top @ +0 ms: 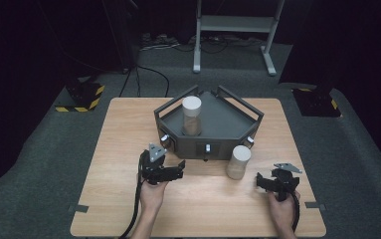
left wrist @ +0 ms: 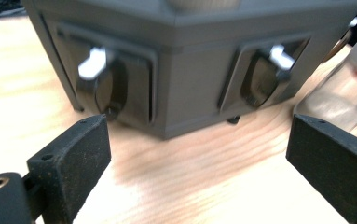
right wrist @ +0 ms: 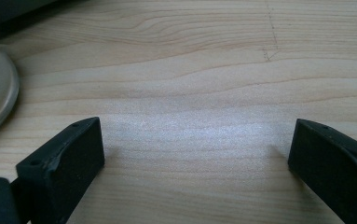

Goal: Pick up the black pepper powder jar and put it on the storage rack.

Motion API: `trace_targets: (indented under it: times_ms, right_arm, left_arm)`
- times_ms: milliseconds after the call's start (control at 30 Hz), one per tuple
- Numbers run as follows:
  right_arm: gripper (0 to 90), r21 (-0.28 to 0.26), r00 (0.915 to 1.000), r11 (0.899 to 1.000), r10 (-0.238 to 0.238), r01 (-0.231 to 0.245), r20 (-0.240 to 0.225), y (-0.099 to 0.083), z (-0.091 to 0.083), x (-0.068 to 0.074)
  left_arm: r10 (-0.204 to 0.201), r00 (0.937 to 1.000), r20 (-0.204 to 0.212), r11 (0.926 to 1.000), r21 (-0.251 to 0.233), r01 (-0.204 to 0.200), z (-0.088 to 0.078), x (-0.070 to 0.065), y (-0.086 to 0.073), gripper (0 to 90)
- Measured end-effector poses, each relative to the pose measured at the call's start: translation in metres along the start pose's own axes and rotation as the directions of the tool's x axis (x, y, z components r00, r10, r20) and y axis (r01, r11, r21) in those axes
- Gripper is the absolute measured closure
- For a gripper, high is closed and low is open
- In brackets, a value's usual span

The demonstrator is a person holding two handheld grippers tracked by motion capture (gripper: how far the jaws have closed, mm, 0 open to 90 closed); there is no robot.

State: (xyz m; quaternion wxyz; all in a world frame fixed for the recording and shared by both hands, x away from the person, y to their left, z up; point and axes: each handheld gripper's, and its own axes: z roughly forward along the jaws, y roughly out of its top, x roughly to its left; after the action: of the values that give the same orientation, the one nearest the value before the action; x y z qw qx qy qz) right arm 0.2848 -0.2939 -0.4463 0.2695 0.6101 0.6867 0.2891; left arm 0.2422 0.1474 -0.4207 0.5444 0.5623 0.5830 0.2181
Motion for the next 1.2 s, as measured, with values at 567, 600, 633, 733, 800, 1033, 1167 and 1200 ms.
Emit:
trace_targets:
  times_ms: [567,600,633,733,800,1033,1167,1200]
  right_arm:
    - [4.8,-0.006,1.0000,1.000,-0.005,0.005,-0.001,-0.001,-0.001,0.000]
    - [4.8,-0.004,1.0000,1.000,-0.005,0.005,-0.004,-0.001,-0.001,0.001]
    - [4.8,-0.005,0.9999,1.000,-0.008,0.008,-0.006,-0.001,-0.001,0.001]
    - [4.8,-0.005,0.9999,1.000,-0.010,0.010,-0.009,-0.001,0.000,0.001]
    - [4.8,-0.005,0.9999,1.000,-0.009,0.009,-0.007,-0.001,-0.001,0.002]
    - [4.7,-0.004,1.0000,1.000,-0.001,0.001,-0.002,-0.001,0.000,0.004]
    - [4.6,-0.005,1.0000,1.000,-0.002,0.002,0.001,-0.001,0.000,0.005]
    - [4.5,-0.005,1.0000,1.000,-0.001,0.001,0.002,-0.001,0.000,0.006]
  left_arm:
    - [0.031,0.9958,-0.086,0.9903,0.137,-0.019,0.031,0.012,-0.044,7.0]
    - [0.034,0.9955,-0.088,0.9897,0.142,-0.021,0.032,0.012,-0.045,7.0]
    - [0.048,0.9947,-0.091,0.9887,0.146,-0.034,0.034,0.012,-0.050,6.9]
    - [0.043,0.9944,-0.096,0.9873,0.157,-0.028,0.037,0.014,-0.054,6.8]
    - [0.050,0.9933,-0.105,0.9879,0.152,-0.033,0.038,0.013,-0.058,6.0]
    - [0.100,0.9866,-0.129,0.9846,0.156,-0.079,0.042,0.006,-0.062,6.7]
    - [0.099,0.9869,-0.128,0.9842,0.159,-0.078,0.041,0.007,-0.061,5.8]
    - [0.097,0.9873,-0.125,0.9846,0.157,-0.077,0.041,0.007,-0.062,5.6]
